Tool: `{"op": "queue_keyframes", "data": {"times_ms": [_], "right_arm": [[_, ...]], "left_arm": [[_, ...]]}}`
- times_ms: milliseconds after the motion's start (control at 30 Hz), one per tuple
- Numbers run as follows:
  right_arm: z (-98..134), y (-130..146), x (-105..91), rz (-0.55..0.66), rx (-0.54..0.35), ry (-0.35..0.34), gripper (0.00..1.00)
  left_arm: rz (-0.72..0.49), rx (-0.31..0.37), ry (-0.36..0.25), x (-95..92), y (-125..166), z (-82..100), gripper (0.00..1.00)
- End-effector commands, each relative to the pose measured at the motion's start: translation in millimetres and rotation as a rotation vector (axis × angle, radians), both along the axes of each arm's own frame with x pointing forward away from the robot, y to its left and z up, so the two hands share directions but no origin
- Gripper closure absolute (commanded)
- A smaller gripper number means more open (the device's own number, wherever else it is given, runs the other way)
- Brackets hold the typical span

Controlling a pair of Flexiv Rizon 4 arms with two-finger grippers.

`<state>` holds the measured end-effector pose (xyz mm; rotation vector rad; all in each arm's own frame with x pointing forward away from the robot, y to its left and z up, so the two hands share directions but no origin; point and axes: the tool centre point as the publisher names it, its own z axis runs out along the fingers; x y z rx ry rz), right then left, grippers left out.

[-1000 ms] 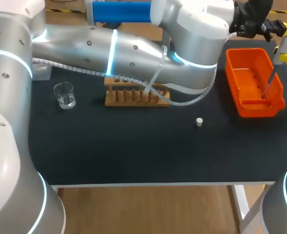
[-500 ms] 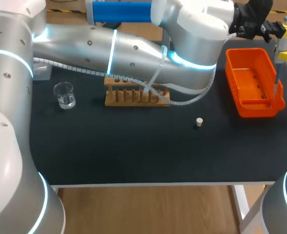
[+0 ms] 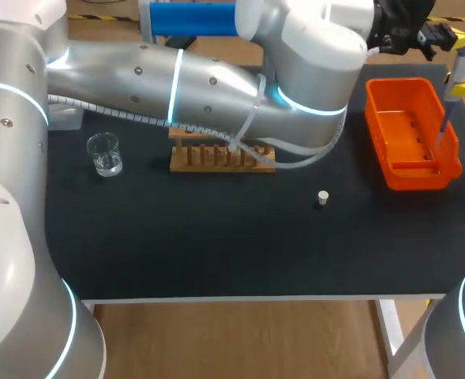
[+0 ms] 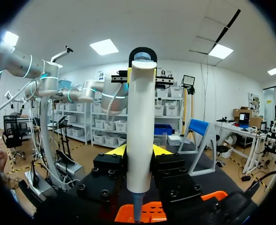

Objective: Invert the test tube, pick up the pipette, mount the tip to pipette, aspirate from beaker and dispense into the tube, eject the tip, return the pipette, and cap with the stopper.

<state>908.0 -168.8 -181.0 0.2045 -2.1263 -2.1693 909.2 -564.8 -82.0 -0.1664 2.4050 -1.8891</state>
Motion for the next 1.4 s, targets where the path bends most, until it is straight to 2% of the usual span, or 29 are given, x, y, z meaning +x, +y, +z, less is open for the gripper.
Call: {"op": "queue_keyframes", "data": {"times_ms": [33, 600, 1400], "right_arm": [[1, 0, -0.5, 0.0, -0.004, -0.001, 1.0], [1, 0, -0.5, 0.0, -0.004, -0.001, 1.0], [1, 0, -0.5, 0.0, -0.004, -0.001, 1.0]], "left_arm": [[0.016, -0.04, -0.011, -3.1, -1, -4.3, 1.0], [0.007, -0.037, -0.003, -2.3, -2, -9.6, 1.0], [-0.008, -0.018, 0.044, -0.8, -5, -22.8, 1.0]]}}
